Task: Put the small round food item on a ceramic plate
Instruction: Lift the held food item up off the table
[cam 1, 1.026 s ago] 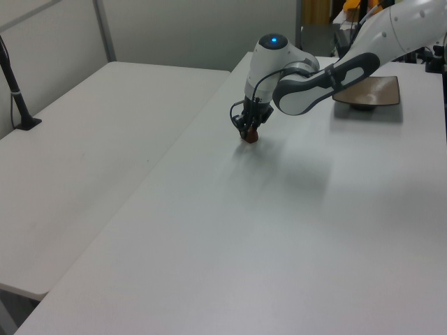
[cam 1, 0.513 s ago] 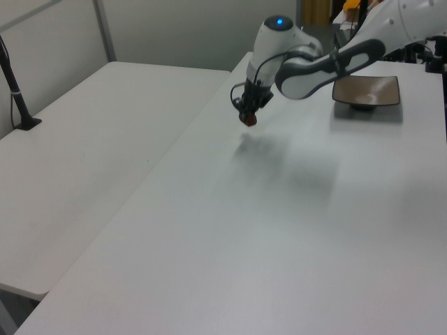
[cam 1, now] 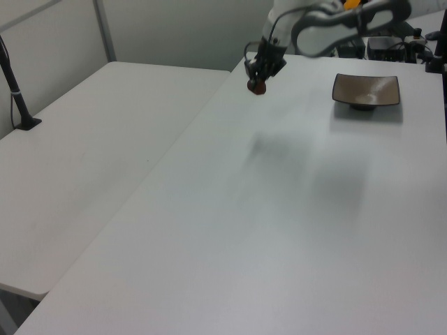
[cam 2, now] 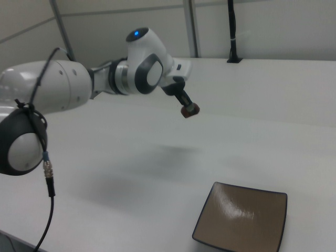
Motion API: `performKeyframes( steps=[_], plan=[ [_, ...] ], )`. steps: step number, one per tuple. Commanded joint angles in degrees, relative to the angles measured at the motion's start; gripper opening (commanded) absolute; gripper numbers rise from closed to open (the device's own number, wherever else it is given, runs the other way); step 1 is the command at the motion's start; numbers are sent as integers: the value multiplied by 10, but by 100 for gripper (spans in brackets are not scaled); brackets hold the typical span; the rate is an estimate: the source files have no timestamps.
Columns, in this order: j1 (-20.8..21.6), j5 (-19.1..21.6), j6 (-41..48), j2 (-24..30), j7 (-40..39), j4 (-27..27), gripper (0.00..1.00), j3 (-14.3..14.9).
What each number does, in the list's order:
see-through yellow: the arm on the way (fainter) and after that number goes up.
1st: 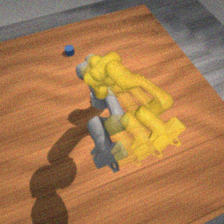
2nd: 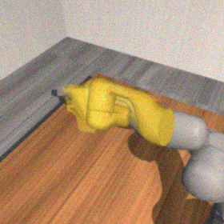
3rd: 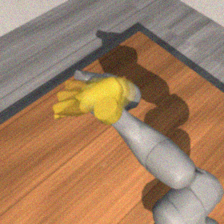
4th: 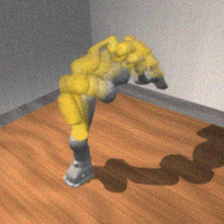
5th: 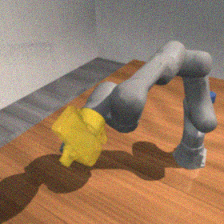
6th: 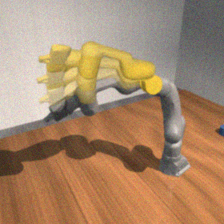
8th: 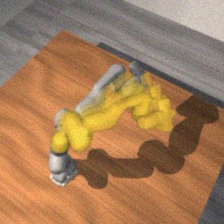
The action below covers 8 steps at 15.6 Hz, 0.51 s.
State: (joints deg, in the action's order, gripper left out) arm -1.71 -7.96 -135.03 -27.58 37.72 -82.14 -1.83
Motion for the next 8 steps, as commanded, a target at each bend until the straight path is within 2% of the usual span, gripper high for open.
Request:
performKeyframes(
  steps=[1,4,6,8],
  plan=[
    [-19,65,70,82,-69,-37,28,-9],
    [-43,122,138,117,-182,-37,28,-17],
    [-68,142,192,134,-272,-38,28,-21],
    [-111,152,238,140,-362,-36,28,-53]
  ],
)
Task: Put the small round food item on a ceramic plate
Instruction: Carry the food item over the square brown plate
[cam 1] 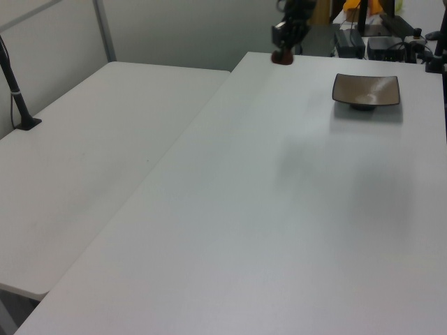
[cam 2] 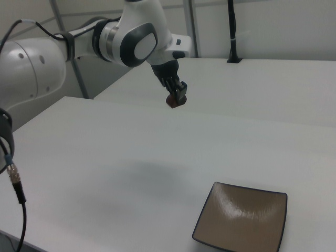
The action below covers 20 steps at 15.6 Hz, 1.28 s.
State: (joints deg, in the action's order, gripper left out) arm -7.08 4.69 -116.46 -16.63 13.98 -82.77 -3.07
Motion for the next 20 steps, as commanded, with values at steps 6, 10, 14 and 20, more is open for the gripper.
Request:
performKeyframes(
  steps=[6,10,14,20],
  plan=[
    [-127,40,96,31,-348,-35,28,-48],
    [-167,40,99,27,-469,-50,28,-34],
    [-188,40,92,27,-553,-82,28,-7],
    [-189,38,36,31,-603,-150,28,29]
  ],
)
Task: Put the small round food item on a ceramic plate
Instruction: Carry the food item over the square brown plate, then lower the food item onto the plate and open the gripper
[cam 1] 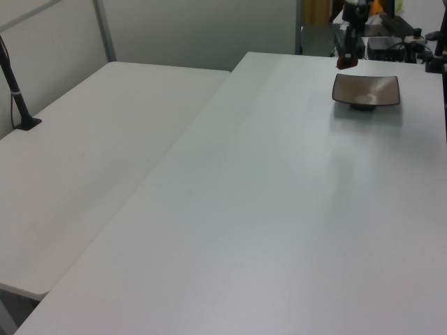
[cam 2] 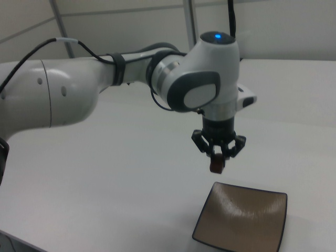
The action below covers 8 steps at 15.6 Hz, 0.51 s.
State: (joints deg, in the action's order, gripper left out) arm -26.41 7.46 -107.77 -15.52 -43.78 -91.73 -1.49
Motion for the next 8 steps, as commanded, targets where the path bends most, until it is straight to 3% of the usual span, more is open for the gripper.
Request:
performKeyframes(
  steps=[1,8],
  plan=[
    [4,10,-67,19,-28,-73,28,14],
    [5,2,-200,15,-78,-154,28,57]
  ],
)
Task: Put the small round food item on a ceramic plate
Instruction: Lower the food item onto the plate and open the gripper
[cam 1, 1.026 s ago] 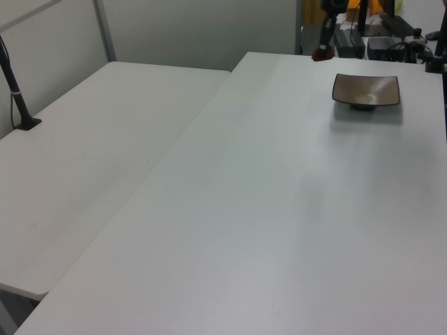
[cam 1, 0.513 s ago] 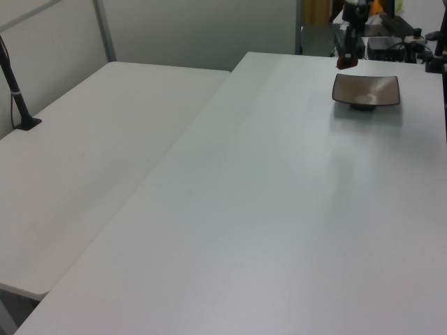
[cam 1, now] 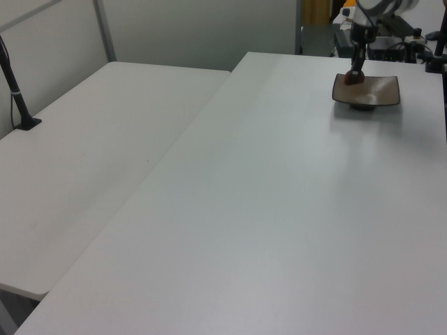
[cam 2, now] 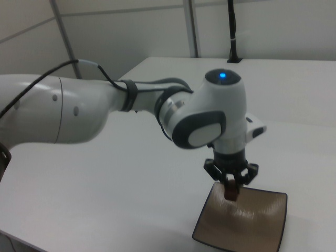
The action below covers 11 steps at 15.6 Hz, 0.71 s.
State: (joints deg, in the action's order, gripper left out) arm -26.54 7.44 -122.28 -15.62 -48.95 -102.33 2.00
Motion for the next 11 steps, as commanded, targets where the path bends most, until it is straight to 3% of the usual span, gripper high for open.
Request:
performKeyframes(
  steps=[1,11],
  plan=[
    [6,2,-66,15,-34,-58,28,28],
    [6,14,-185,-1,-44,-133,30,31]
  ],
)
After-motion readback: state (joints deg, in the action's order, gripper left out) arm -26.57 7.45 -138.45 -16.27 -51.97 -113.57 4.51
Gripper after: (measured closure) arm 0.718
